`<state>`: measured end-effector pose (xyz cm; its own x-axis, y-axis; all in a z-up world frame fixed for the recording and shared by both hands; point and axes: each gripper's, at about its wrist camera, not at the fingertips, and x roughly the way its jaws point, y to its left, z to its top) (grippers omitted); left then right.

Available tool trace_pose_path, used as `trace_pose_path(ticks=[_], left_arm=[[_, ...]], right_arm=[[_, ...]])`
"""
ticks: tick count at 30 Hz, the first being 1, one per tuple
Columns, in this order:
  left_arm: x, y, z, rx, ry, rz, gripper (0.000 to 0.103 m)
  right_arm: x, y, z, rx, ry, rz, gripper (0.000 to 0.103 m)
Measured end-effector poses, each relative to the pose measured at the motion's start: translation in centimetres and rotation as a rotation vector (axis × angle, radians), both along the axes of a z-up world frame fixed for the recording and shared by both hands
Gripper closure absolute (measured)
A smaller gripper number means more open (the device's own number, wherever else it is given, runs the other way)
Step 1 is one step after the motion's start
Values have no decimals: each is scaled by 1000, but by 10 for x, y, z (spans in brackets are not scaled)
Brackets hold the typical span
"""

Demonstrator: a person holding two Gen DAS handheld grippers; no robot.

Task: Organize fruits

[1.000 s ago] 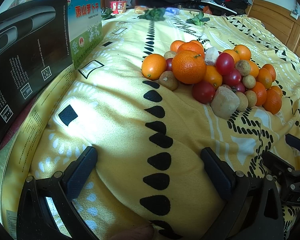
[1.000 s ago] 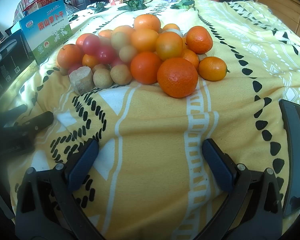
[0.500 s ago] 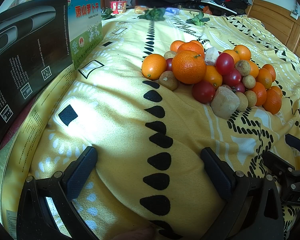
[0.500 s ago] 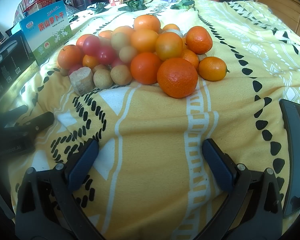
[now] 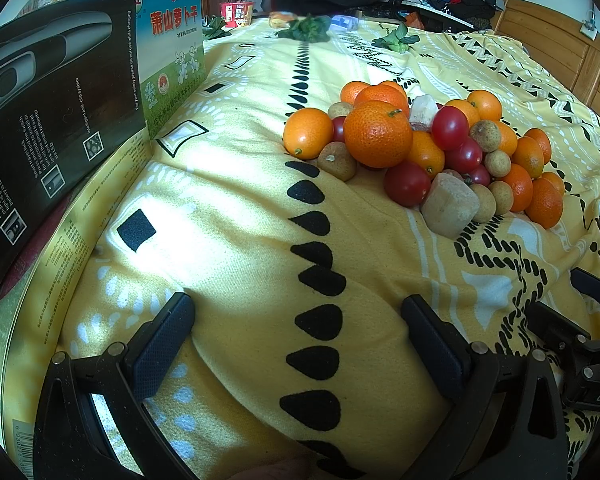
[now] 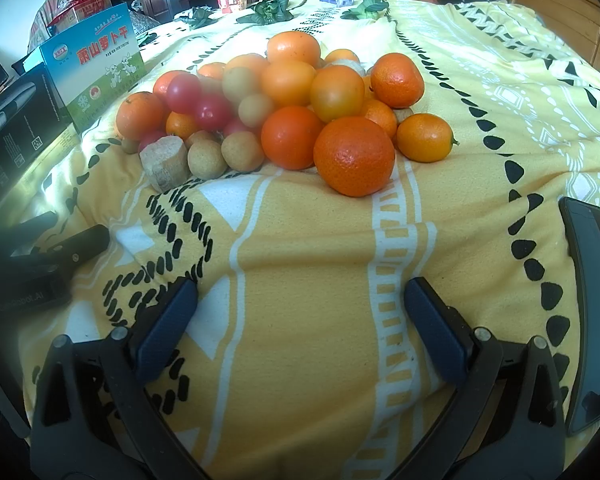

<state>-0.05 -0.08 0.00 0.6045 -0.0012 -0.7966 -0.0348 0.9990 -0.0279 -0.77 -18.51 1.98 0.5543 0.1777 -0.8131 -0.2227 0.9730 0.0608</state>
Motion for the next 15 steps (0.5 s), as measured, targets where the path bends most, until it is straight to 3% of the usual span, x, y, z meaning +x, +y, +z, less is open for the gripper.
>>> trace_pose_path(ticks=[15], left_arm=[[0,0,0,0,0,0,0]], right_arm=[[-1,-2,-1,4,-2,0,0]])
